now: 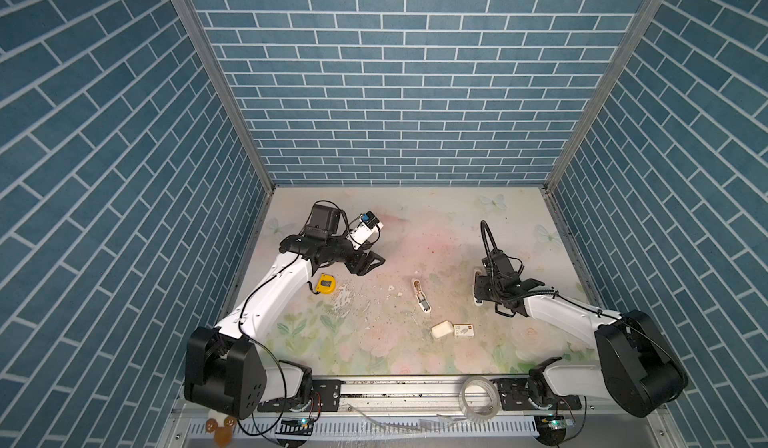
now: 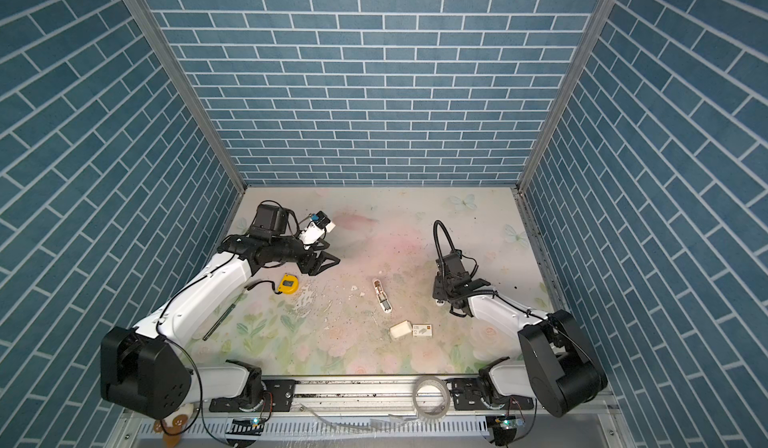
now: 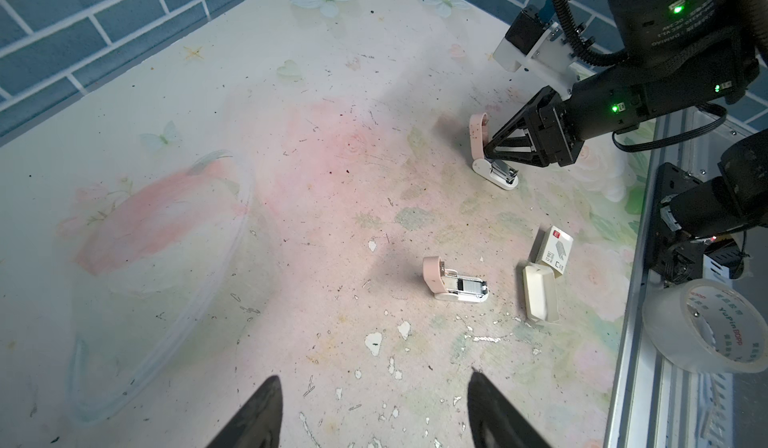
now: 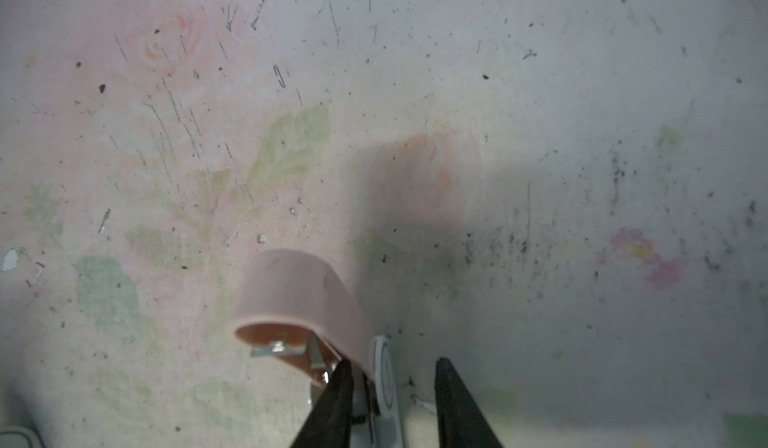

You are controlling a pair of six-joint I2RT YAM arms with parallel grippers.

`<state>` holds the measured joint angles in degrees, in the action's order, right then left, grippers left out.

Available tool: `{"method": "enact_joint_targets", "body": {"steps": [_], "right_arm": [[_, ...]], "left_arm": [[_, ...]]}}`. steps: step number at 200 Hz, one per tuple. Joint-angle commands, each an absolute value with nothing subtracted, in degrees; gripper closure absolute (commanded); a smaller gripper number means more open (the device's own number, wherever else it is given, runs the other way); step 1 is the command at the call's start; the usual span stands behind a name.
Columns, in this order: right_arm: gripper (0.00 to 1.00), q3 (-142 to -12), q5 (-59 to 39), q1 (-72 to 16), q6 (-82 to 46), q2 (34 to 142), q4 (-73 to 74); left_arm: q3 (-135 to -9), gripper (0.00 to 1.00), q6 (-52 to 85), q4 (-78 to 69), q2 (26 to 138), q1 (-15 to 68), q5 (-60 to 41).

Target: Load the staples into the stapler

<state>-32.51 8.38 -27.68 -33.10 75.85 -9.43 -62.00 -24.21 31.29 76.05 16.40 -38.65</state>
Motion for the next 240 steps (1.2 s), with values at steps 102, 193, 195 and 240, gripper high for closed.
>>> {"method": "enact_joint_targets", "body": {"steps": [102, 193, 195, 240], "right_arm": [[0.67, -32.93, 7.47, -27.42, -32.96, 74.26, -14.52], [0.70, -32.29, 7.47, -27.38, -32.87, 70.39, -15.51], [0.70, -32.31, 7.47, -27.41, -32.87, 70.40, -15.57], [0.69, -30.98, -0.78, -27.71, -31.76, 69.50, -9.14]], "left_arm": [[-60.93, 0.28, -24.00, 30.59, 74.63, 16.17, -39.89], [-60.75, 0.29, -24.01, 30.36, 74.64, 16.17, -39.81], [-60.76, 0.29, -24.00, 30.40, 74.56, 16.17, -39.81], [-61.13, 0.28, -24.00, 30.62, 74.46, 16.17, -39.38]]}}
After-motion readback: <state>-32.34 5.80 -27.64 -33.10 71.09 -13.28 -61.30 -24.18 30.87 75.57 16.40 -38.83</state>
